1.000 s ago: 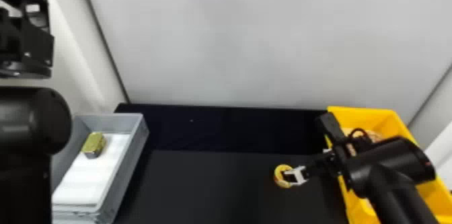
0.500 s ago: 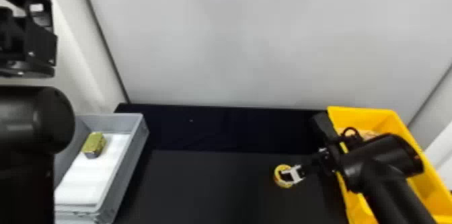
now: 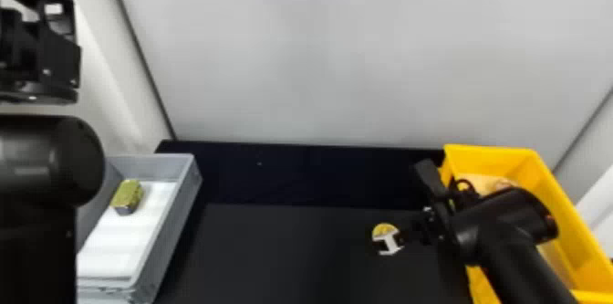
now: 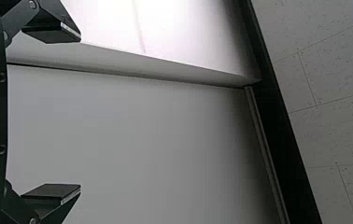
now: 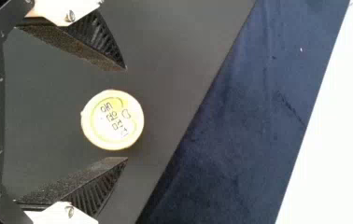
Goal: Pick up the round yellow can and place it in the yellow rectangular box
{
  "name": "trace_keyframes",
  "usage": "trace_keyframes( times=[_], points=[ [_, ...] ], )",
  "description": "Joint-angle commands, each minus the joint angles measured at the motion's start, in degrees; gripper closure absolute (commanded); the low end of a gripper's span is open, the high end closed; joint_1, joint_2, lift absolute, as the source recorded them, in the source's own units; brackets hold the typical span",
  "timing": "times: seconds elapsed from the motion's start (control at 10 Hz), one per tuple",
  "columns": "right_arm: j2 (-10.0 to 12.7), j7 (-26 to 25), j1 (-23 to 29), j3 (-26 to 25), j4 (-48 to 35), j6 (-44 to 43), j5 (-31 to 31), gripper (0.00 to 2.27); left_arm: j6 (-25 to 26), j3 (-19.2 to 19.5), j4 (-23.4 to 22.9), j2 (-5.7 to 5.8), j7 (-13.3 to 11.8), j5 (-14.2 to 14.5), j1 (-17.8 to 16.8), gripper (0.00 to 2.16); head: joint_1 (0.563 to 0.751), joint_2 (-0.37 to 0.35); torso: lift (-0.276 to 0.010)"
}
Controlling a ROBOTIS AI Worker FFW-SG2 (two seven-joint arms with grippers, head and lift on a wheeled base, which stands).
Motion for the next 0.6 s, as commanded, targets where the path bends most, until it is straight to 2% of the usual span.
trace_keyframes(
  times=[0.0,0.5],
  points=[
    [0.15,-0.3,-0.45,0.61,1.65,-1.0,-0.14,0.11,-0.2,-0.12,0.06,-0.03,0.0,0.0,-0.1,0.14,0.663,0.054,-0.002],
    [-0.73,-0.48,-1.41,2.11,3.76,-2.67,-0.14,0.11,-0.64,-0.12,0.06,-0.12,0.0,0.09,-0.1,0.14,0.663,0.054,-0.002]
  ],
)
